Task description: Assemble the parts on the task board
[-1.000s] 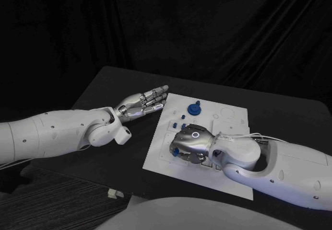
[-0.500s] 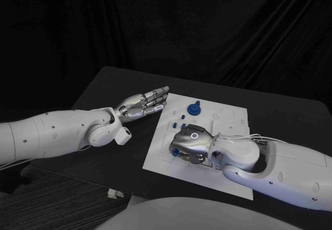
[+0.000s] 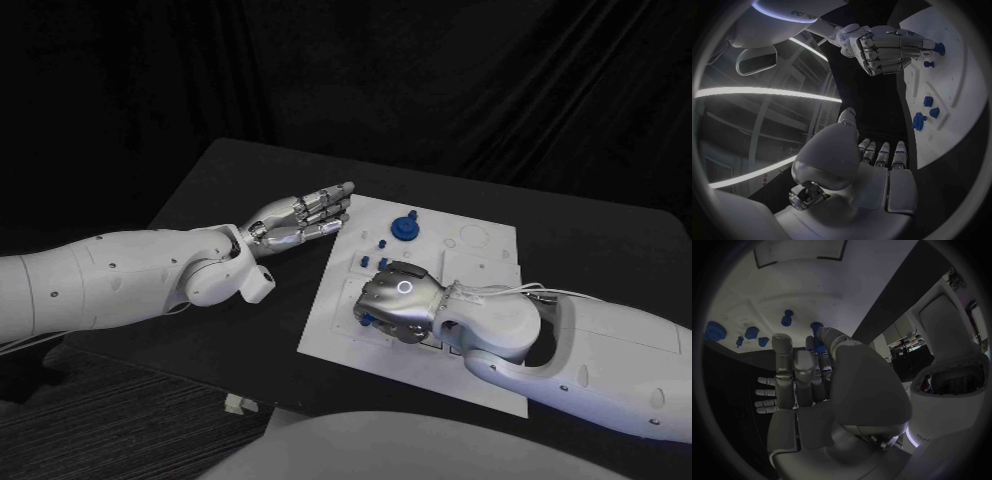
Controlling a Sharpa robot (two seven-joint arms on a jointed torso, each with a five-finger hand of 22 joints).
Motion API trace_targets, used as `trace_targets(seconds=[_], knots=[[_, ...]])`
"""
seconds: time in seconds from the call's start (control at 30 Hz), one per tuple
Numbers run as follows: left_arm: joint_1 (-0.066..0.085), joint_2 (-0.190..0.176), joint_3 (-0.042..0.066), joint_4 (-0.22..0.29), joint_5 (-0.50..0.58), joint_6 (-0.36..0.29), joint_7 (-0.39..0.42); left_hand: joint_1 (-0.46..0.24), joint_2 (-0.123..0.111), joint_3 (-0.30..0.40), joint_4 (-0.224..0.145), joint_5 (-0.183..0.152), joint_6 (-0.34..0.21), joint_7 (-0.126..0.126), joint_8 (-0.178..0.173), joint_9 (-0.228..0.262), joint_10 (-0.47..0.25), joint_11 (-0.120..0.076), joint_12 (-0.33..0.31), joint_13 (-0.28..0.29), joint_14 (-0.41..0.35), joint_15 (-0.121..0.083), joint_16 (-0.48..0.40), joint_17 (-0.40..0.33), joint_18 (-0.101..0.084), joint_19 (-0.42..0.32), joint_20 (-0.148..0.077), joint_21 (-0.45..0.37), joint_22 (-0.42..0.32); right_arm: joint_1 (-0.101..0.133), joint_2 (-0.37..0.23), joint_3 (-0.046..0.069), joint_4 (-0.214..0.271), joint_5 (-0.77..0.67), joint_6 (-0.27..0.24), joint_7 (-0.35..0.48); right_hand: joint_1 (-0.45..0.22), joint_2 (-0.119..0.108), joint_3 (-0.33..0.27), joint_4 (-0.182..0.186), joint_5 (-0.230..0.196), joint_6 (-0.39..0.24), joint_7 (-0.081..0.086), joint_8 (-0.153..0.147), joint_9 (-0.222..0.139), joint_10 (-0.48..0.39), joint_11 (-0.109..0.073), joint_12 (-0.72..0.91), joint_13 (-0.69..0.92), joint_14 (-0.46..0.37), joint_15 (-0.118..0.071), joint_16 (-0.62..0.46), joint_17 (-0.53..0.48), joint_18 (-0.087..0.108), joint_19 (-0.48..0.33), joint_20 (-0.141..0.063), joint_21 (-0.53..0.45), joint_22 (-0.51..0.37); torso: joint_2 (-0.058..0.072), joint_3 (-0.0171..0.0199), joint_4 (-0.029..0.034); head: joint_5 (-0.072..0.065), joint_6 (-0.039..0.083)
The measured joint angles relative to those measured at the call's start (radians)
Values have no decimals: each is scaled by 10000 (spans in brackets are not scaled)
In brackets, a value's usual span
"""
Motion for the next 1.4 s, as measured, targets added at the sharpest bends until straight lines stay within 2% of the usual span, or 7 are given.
trace_targets(seconds=[0.3, 0.47, 0.5, 1.1, 1.23, 1.33, 1.4], knots=[[-8, 15, -1, -6, 3, 65, 1, 42, 42, 57, 1, 38, -36, 35, 0, -1, -2, 68, 0, 2, 17, 88, 0, 3, -1, 14, 86, 0, 1, -4, 13, -3, -20, -171, 37, -33, -134, 5, 0, 0, -147, -53, -53, -109, 14, -73, -55, 0, 61, 0, 0, -42, -35, 1, -35, -35, 0, 0, 0, -1, 0, -5, 0], [-13, 23, -1, -10, 3, 102, 1, 42, 42, 57, 0, 38, 1, 72, 0, -1, -2, 68, 0, 3, -19, 124, 0, 4, -1, -22, 121, 0, 13, -9, 35, -3, -56, -209, 49, -54, -535, -23, -49, 53, -816, -855, -129, -564, -167, -798, 61, -252, 36, -38, -33, -87, -113, 2, -110, -31, -9, 7, -3, 0, -1, 2, 0], [-14, 24, -1, -10, 3, 106, 0, 42, 42, 74, -17, 38, 1, 72, 0, -1, -2, 68, 0, 3, -19, 124, 0, 4, -2, -22, 121, 0, 13, -13, 40, -3, -62, -209, 50, -56, -619, -65, -53, 57, -963, -1110, -302, -610, -232, -960, 97, -320, 19, -57, -13, -120, -143, 2, -144, 3, -89, 8, -4, 0, -1, 7, 0], [-35, 33, 0, -28, 5, 177, -15, 118, 40, 110, -55, 79, 37, 108, 0, -2, -3, 140, 0, 5, 17, 160, 0, 3, -1, -22, 193, 0, 33, -44, -17, -1, -143, -1, 16, -93, -819, 30, -999, 28, -1891, -2276, -445, -610, -722, -2875, 364, -542, -211, -117, 102, -350, -501, 1, -126, 58, -915, 6, -10, 8, -5, 58, 0], [-41, 33, 0, -30, 6, 181, -17, 118, 40, 110, -55, 79, 36, 107, 0, 0, -4, 140, 0, 0, 17, 160, 0, -2, 1, -21, 193, 0, 33, -43, -338, -1, -30, 23, -184, -111, -386, -104, -2083, 988, -2342, -3070, -653, -610, -1092, -3934, 428, -542, -250, -187, 172, -433, -662, 0, -157, 96, -1472, 5, -10, 8, -5, 5, 0], [-42, 21, 0, -20, 6, 181, -17, 118, 40, 110, -56, 79, 36, 108, 0, 15, -4, 140, 0, -2, 17, 159, 0, -3, 0, -22, 193, 0, 33, 81, -776, -22, 191, 116, -512, -117, 39, -573, -2677, 1899, -2607, -4834, -1295, -727, -1436, -5195, 409, -608, -298, -217, 142, -499, -727, 2, -107, 146, -1708, 5, -10, 9, -6, -85, 0], [-43, 17, 0, -18, 6, 181, -16, 118, 40, 138, -27, 79, 36, 107, 0, 15, -3, 140, 0, -3, 17, 159, 0, -3, 0, -22, 193, 0, 33, 332, -1149, -28, 376, 321, -847, -117, -92, -807, -2893, 1969, -2664, -5299, -1423, -727, -1491, -5882, 392, -632, -324, -251, 108, -504, -767, 1, -107, 145, -1904, 5, -11, 9, -6, -174, 0]])
